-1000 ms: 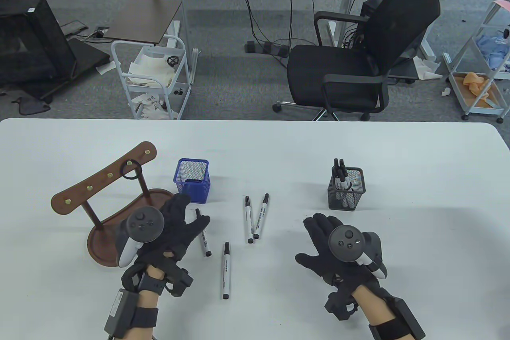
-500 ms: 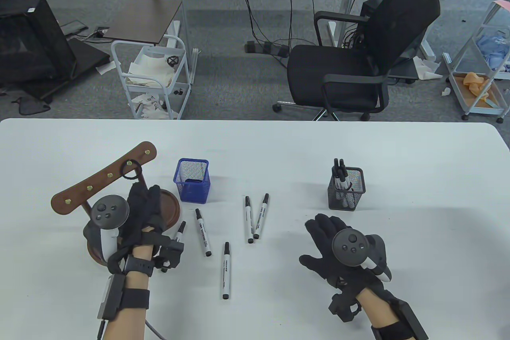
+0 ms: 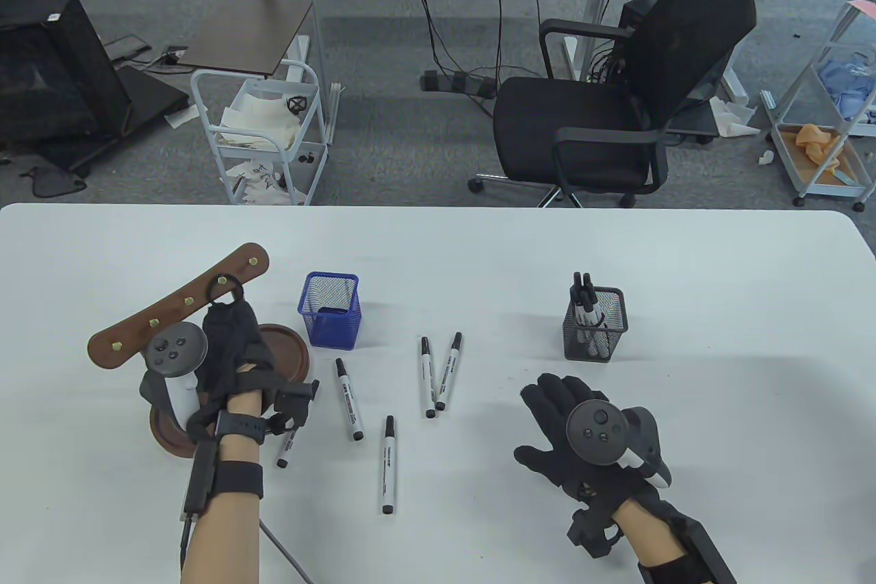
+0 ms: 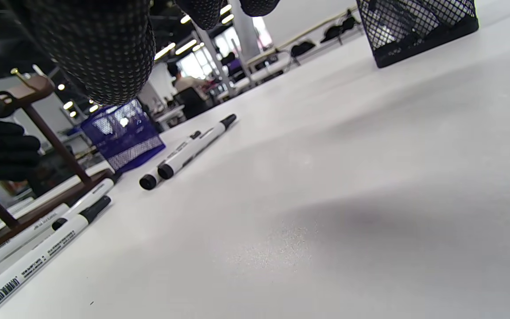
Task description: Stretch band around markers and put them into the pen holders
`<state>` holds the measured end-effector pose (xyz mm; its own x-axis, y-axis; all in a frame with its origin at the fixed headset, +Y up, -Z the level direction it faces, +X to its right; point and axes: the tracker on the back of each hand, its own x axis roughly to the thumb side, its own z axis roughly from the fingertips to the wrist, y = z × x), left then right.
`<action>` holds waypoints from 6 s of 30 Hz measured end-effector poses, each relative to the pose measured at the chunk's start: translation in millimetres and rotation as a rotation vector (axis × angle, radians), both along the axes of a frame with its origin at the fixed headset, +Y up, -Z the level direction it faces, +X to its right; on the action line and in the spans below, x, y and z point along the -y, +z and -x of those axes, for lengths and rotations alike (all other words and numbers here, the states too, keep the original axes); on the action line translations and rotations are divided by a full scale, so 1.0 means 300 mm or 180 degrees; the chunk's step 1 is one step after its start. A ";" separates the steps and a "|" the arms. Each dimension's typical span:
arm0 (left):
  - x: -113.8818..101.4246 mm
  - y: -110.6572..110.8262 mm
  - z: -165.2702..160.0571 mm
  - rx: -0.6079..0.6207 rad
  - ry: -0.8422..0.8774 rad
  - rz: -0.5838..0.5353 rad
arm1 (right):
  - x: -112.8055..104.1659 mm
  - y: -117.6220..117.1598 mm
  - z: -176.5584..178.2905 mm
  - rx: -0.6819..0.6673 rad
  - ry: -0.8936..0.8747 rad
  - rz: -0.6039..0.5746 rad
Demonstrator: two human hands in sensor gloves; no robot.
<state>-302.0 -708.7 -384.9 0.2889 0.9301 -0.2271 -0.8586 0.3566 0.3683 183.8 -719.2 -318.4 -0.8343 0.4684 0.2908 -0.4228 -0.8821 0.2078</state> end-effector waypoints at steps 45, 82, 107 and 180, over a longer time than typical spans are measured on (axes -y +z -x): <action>-0.103 0.121 -0.261 0.1209 -0.0213 -0.0468 | 0.022 -0.003 0.011 -0.0010 0.0053 0.0142; 0.026 0.107 -0.890 0.3809 -0.0206 0.0089 | -0.009 -0.036 -0.039 -0.0036 -0.1350 0.0554; -0.004 0.044 -0.863 0.3602 -0.0350 -0.0091 | 0.004 -0.060 -0.059 -0.1128 -0.3204 0.1491; -0.099 0.113 -0.526 0.3171 -0.1391 0.0092 | 0.063 -0.061 -0.018 -0.1219 -0.2045 0.1825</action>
